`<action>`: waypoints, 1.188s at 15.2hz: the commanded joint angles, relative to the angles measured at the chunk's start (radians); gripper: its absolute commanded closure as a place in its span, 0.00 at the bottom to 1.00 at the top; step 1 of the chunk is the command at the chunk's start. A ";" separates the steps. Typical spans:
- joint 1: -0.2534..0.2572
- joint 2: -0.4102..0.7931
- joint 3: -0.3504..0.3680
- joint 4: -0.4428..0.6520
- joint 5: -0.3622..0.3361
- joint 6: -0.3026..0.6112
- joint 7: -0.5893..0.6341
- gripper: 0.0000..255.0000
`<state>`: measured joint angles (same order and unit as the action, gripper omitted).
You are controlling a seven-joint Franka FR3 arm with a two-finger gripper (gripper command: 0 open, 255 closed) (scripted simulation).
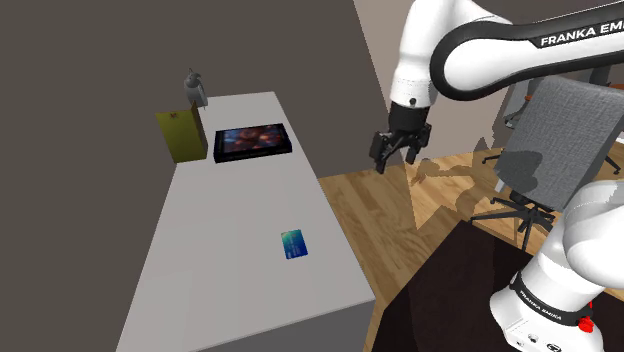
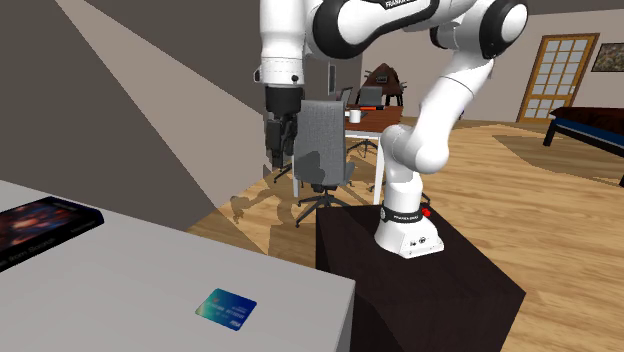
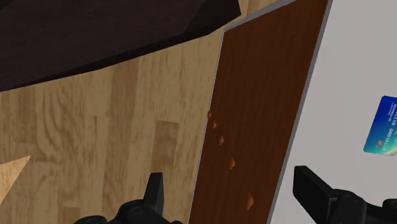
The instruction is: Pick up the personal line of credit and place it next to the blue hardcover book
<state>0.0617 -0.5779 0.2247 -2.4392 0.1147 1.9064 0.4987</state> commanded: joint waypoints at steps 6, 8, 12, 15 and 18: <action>0.000 0.204 0.168 0.082 -0.018 0.147 0.237 0.00; -0.006 0.273 0.213 0.120 -0.045 0.182 0.311 0.00; -0.017 0.429 0.294 0.213 -0.136 0.235 0.472 0.00; -0.013 0.559 0.339 0.301 -0.235 0.254 0.605 0.00; 0.015 0.697 0.358 0.405 -0.347 0.252 0.736 0.00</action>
<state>0.0666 0.0638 0.5751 -2.0842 -0.1881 2.1673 1.1835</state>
